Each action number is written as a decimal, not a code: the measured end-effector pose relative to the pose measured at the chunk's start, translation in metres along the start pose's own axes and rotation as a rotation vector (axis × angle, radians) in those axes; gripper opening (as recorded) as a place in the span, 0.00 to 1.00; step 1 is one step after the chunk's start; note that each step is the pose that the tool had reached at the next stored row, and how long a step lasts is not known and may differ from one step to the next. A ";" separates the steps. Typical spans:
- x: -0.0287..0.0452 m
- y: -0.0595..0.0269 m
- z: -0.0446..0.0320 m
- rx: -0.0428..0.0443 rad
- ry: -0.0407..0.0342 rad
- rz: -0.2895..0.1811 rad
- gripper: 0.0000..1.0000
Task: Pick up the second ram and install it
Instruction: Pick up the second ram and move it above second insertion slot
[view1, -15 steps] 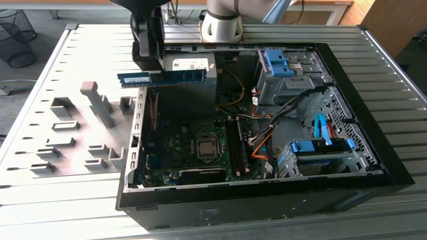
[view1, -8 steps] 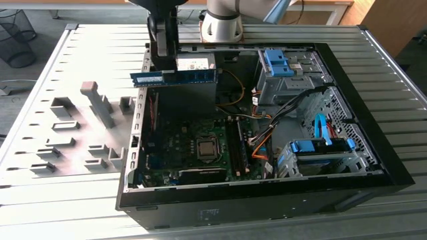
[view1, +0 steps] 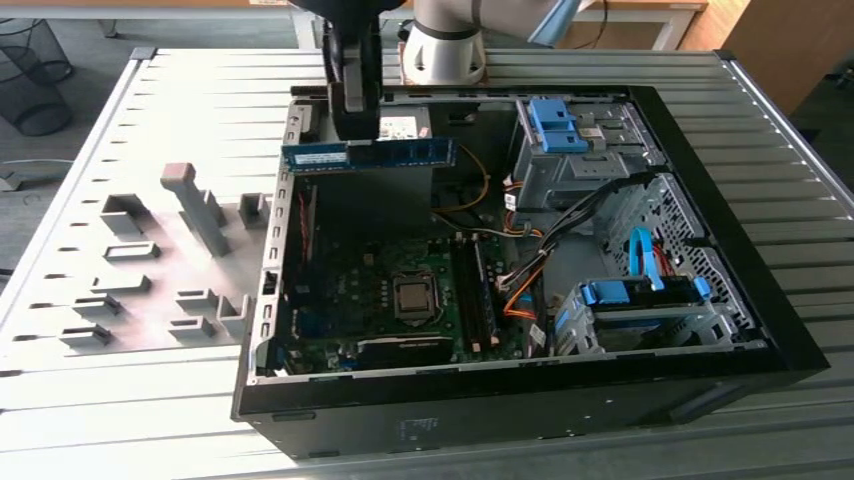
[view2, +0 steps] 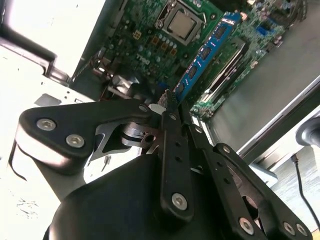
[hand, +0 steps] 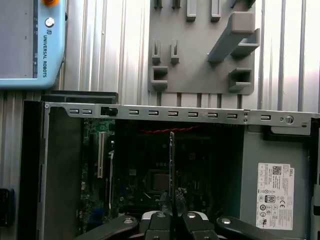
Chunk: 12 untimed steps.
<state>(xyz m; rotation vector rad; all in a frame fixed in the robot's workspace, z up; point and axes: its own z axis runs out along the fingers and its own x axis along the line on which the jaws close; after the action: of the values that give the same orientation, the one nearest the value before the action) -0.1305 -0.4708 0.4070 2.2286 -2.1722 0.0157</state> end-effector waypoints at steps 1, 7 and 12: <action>0.0000 -0.0024 0.0000 0.0000 0.0000 0.000 0.14; 0.0004 -0.0151 -0.0002 0.0000 0.0001 0.000 0.14; 0.0006 -0.0250 -0.0004 0.0000 0.0001 0.000 0.14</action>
<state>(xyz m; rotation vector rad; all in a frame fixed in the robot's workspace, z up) -0.1055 -0.4707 0.4071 2.2286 -2.1722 0.0158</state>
